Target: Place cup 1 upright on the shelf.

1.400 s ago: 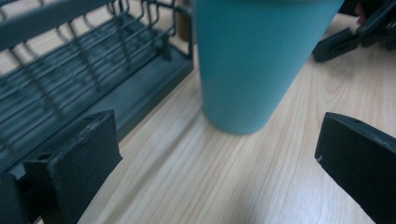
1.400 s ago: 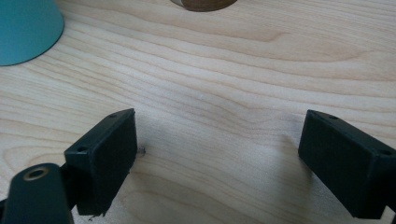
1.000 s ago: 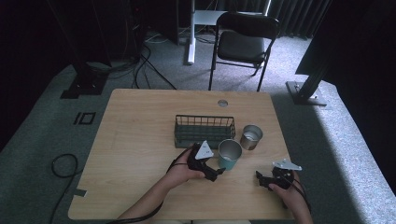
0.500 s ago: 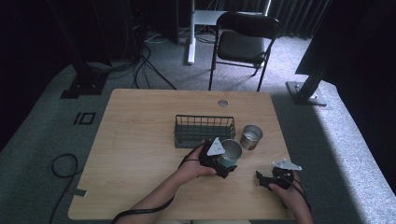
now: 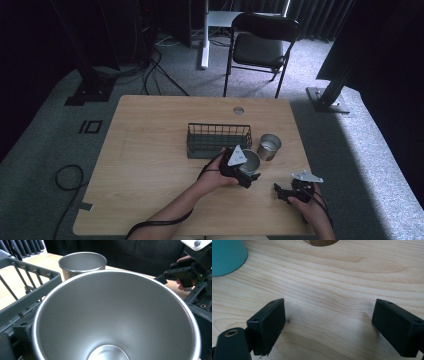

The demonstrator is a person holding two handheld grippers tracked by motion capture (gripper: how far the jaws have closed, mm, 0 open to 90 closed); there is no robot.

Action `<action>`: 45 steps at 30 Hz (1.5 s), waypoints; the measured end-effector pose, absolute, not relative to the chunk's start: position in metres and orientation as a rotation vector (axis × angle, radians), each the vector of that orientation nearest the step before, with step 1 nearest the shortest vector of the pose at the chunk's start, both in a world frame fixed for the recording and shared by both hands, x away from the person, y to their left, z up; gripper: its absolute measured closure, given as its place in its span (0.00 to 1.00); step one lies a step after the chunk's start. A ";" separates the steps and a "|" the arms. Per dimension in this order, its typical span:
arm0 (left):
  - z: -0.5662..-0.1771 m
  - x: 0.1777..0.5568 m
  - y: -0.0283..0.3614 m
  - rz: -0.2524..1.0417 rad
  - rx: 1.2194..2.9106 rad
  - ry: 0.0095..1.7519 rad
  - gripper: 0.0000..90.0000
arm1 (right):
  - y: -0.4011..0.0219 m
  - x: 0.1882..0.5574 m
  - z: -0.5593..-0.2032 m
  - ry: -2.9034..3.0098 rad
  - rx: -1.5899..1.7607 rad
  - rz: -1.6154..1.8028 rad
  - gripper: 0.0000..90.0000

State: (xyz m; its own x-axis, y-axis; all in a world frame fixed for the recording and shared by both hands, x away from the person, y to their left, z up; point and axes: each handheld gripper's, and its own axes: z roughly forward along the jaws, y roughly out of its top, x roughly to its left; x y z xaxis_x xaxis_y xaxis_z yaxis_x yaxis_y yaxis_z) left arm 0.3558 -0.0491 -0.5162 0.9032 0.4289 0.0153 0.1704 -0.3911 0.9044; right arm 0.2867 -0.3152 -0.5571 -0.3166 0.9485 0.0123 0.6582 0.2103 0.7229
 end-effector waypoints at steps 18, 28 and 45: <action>-0.516 0.359 -0.051 0.316 1.948 0.481 0.15 | -0.315 0.287 -0.557 2.054 1.488 0.889 0.13; -0.497 0.351 -0.045 0.321 1.942 0.441 0.15 | -0.315 0.287 -0.557 2.053 1.487 0.889 0.13; -0.451 0.351 -0.027 0.357 1.893 0.432 0.15 | -0.315 0.287 -0.557 2.053 1.486 0.889 0.12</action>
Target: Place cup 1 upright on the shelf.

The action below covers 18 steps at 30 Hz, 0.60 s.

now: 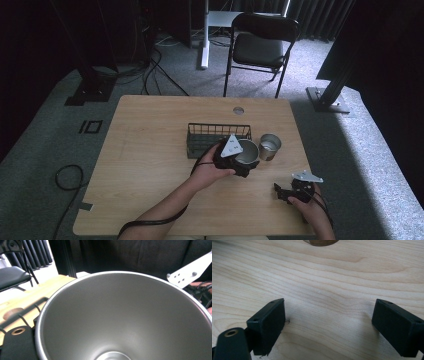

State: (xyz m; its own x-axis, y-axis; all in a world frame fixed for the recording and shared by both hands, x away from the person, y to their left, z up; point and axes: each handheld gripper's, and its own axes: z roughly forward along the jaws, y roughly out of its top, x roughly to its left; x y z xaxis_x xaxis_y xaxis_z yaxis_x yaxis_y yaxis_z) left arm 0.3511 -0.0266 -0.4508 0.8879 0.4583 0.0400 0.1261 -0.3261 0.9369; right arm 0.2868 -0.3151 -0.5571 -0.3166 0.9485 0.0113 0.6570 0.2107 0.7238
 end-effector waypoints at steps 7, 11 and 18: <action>-0.430 0.356 -0.017 0.388 1.870 0.437 0.15 | -0.315 0.287 -0.557 2.053 1.487 0.889 0.13; -0.418 0.358 -0.011 0.416 1.846 0.450 0.15 | -0.315 0.287 -0.557 2.053 1.487 0.888 0.13; -0.401 0.368 0.001 0.477 1.809 0.499 0.15 | -0.315 0.287 -0.557 2.053 1.487 0.888 0.13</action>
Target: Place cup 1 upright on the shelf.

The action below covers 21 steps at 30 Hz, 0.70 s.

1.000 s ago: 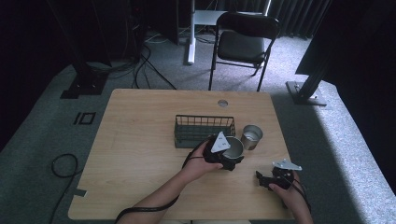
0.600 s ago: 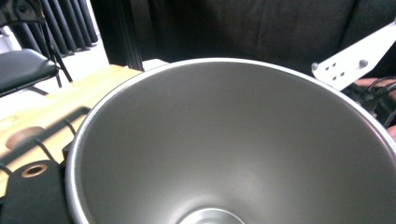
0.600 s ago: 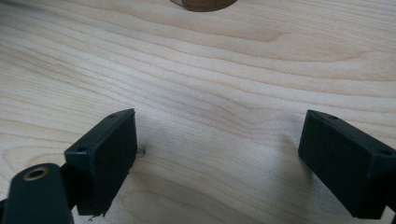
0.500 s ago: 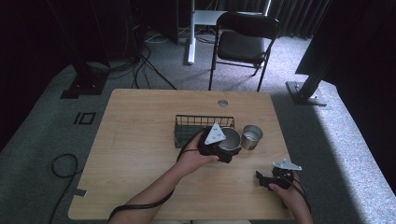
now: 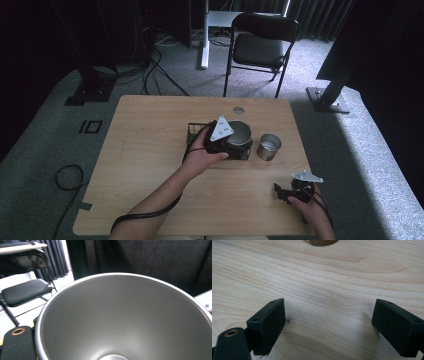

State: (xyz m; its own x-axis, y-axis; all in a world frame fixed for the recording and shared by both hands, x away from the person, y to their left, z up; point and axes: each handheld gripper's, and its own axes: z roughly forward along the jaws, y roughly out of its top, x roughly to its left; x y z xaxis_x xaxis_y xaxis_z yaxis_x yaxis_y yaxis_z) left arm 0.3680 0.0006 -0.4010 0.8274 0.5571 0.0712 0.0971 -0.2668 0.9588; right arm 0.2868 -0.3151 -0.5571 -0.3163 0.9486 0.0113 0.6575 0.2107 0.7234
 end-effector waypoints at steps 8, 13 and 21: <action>-0.388 0.384 0.019 0.522 1.743 0.583 0.15 | -0.315 0.287 -0.557 2.053 1.487 0.889 0.12; -0.387 0.395 0.028 0.594 1.720 0.634 0.15 | -0.315 0.287 -0.557 2.053 1.487 0.889 0.12; -0.397 0.412 0.043 0.655 1.688 0.734 0.15 | -0.315 0.287 -0.557 2.053 1.487 0.888 0.13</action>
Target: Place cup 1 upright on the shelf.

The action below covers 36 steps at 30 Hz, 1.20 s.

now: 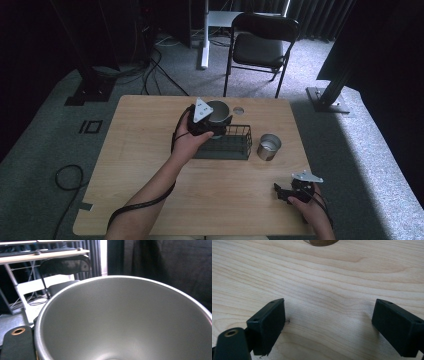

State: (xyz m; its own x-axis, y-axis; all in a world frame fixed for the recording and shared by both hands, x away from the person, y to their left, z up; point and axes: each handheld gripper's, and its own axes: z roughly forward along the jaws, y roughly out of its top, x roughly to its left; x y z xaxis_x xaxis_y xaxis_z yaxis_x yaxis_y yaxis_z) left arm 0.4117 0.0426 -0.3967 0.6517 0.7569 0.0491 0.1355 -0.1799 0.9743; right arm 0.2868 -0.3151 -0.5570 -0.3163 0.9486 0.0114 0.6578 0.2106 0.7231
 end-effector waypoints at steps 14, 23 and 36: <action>-0.420 0.430 0.060 0.676 1.658 0.840 0.15 | -0.315 0.287 -0.557 2.053 1.488 0.889 0.13; -0.444 0.439 0.068 0.673 1.652 0.891 0.15 | -0.315 0.287 -0.557 2.053 1.488 0.889 0.12; -0.465 0.444 0.071 0.656 1.661 0.914 0.15 | -0.315 0.287 -0.557 2.053 1.488 0.889 0.12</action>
State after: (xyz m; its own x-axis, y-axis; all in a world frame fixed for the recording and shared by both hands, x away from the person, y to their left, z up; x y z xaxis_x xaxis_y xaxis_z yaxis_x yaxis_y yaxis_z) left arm 0.4438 0.0708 -0.4647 0.5532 0.8326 -0.0282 0.2400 -0.1269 0.9624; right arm 0.2867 -0.3151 -0.5571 -0.3163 0.9486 0.0122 0.6582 0.2102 0.7229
